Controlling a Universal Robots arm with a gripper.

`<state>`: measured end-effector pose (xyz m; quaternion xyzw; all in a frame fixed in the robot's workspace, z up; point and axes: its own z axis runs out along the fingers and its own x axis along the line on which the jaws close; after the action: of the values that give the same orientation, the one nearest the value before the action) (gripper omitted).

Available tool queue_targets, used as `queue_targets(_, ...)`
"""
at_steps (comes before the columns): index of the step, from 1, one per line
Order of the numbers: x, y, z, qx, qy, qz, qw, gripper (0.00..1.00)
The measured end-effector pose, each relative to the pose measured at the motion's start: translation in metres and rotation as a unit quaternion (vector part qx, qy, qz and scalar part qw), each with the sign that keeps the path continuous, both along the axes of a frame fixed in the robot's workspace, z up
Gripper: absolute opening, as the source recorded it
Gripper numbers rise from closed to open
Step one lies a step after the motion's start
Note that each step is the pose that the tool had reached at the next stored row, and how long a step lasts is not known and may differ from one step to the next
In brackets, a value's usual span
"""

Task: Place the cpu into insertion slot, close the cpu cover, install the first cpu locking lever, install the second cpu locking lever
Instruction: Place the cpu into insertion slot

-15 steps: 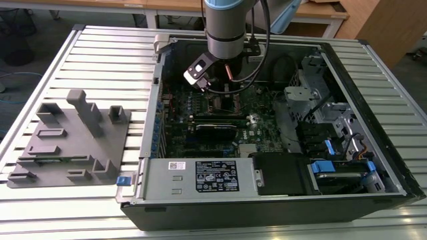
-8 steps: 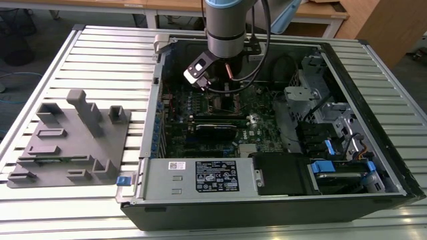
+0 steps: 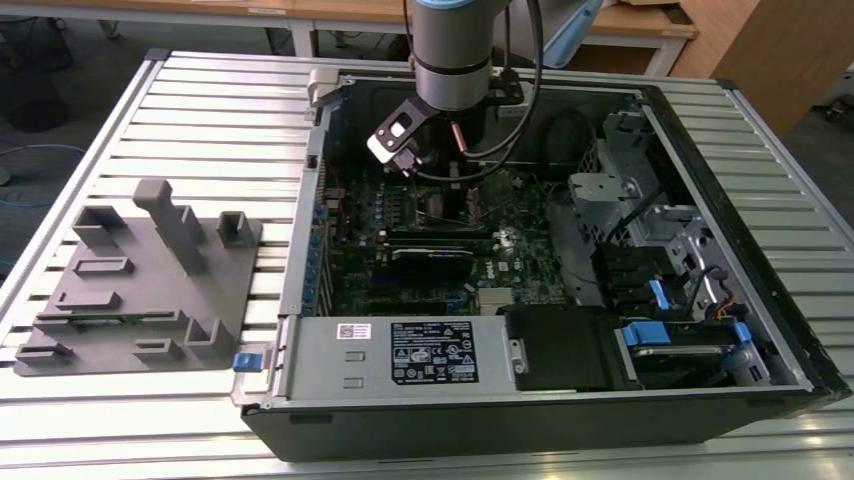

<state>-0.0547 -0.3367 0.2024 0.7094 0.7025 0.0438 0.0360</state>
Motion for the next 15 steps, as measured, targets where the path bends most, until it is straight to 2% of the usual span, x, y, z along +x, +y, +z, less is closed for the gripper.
queue_targets(11, 0.0, 0.0, 0.0002, 0.0, 0.0, 0.0, 1.0, 0.59)
queue_targets(14, 0.0, 0.0, 0.0002, 0.0, 0.0, 0.0, 1.0, 0.4)
queue_targets(15, 0.0, 0.0, 0.0003, 0.0, 0.0, 0.0, 1.0, 0.4)
